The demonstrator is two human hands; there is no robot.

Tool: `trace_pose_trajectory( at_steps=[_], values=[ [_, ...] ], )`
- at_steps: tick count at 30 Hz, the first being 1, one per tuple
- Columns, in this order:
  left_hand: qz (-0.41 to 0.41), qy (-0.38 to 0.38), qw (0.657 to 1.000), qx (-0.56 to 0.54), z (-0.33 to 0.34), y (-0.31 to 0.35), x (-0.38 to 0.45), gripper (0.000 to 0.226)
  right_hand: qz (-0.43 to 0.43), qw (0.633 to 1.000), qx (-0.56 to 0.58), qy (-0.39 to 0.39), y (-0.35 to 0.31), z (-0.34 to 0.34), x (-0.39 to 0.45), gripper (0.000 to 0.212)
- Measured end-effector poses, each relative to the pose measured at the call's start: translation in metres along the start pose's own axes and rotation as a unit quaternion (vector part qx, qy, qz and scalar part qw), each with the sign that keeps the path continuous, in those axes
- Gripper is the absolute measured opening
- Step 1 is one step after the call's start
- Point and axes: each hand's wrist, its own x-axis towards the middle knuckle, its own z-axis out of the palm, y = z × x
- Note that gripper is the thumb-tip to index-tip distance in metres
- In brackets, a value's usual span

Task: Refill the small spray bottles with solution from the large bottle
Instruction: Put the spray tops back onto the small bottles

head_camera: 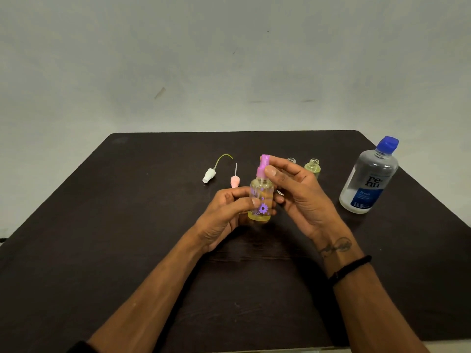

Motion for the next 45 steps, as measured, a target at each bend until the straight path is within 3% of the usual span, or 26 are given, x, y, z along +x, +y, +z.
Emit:
trace_pose_trajectory(
  at_steps=[8,21,29,45],
  values=[
    [-0.004,-0.006,1.000,-0.011,-0.0025,-0.0004,0.0001,0.036,0.014,0.999,-0.003,-0.046,-0.0030,-0.0029,-0.0012,0.040],
    [-0.004,-0.014,1.000,-0.005,-0.0012,0.0004,0.0002,0.038,0.004,1.000,0.004,-0.005,0.0009,0.0002,0.0006,0.054],
    [-0.008,-0.023,1.000,-0.017,-0.0011,0.0006,-0.0011,0.033,0.005,0.998,-0.006,-0.055,-0.0028,-0.0032,-0.0026,0.040],
    [0.004,0.013,1.000,0.005,0.0020,0.0001,0.0019,0.036,-0.055,0.997,-0.029,0.035,0.0008,0.0017,0.0002,0.040]
  ],
)
